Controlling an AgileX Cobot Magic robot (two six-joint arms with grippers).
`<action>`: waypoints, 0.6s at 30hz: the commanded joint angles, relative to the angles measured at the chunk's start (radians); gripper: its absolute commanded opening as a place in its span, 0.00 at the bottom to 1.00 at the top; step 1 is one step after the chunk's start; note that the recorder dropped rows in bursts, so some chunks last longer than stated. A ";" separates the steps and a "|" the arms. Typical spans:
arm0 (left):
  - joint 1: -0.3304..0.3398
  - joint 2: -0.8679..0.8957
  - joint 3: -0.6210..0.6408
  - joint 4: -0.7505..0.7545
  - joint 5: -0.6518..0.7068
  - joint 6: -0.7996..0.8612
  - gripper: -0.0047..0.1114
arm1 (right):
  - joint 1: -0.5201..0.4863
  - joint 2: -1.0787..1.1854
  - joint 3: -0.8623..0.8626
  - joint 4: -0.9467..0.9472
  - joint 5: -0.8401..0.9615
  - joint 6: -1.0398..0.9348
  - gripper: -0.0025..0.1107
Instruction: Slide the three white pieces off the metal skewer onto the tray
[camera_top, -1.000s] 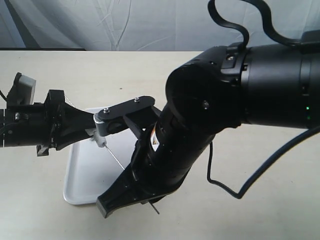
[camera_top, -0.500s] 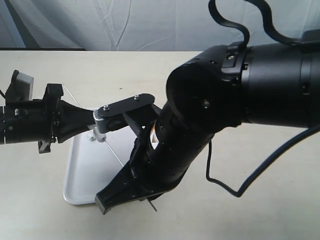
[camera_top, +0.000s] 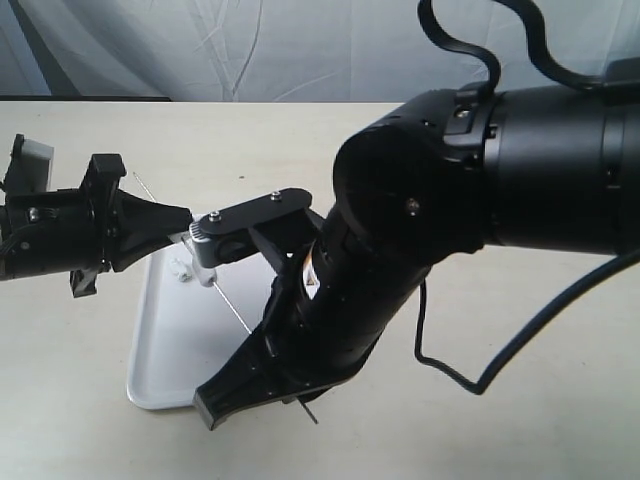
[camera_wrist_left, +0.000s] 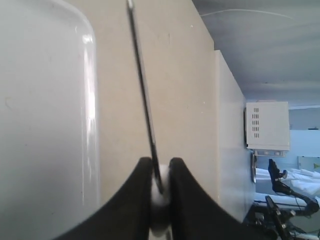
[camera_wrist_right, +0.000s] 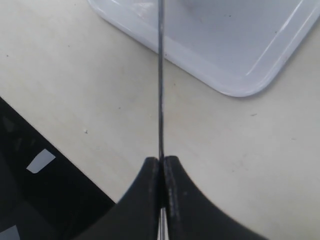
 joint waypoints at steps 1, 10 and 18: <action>-0.002 -0.006 -0.004 -0.104 0.089 0.035 0.04 | 0.003 -0.009 -0.004 -0.006 0.076 -0.007 0.02; 0.000 -0.006 -0.013 -0.190 0.168 0.090 0.04 | 0.003 -0.009 -0.004 -0.011 0.112 -0.007 0.02; 0.000 -0.006 -0.013 -0.277 0.247 0.147 0.04 | 0.003 -0.009 -0.004 -0.010 0.125 -0.007 0.02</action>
